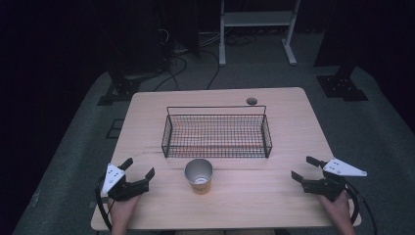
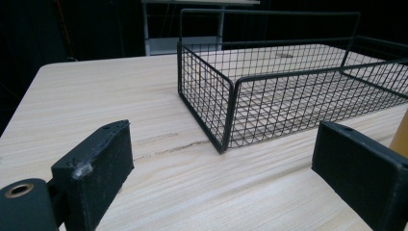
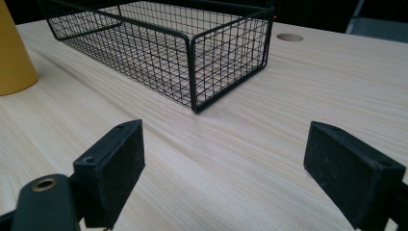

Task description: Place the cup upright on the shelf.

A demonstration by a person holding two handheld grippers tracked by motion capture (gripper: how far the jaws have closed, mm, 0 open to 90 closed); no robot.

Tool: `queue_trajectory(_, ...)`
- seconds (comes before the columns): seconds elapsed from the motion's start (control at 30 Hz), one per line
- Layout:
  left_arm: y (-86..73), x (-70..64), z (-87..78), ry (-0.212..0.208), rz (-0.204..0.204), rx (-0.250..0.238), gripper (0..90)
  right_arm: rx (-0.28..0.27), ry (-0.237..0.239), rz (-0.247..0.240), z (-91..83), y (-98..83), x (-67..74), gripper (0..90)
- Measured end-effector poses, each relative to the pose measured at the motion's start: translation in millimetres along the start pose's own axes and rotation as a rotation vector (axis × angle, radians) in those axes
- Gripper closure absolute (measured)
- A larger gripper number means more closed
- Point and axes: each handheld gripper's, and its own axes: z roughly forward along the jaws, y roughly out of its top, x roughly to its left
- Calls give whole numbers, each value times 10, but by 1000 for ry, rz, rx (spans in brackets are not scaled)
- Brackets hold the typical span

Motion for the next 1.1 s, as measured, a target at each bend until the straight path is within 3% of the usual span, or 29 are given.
queue_trajectory(0.33, 9, -56, -21, -48, 16, -15, 62, 16, -10, -7, 15, 2, 15, 133)
queue_trajectory(0.57, 26, -166, 15, -105, 62, -13, 63, 14, -7, -6, 15, 3, 7, 133)
queue_trajectory(1.1, 50, -345, 55, -188, 125, -5, 54, 11, -6, -3, 11, 3, 5, 133)
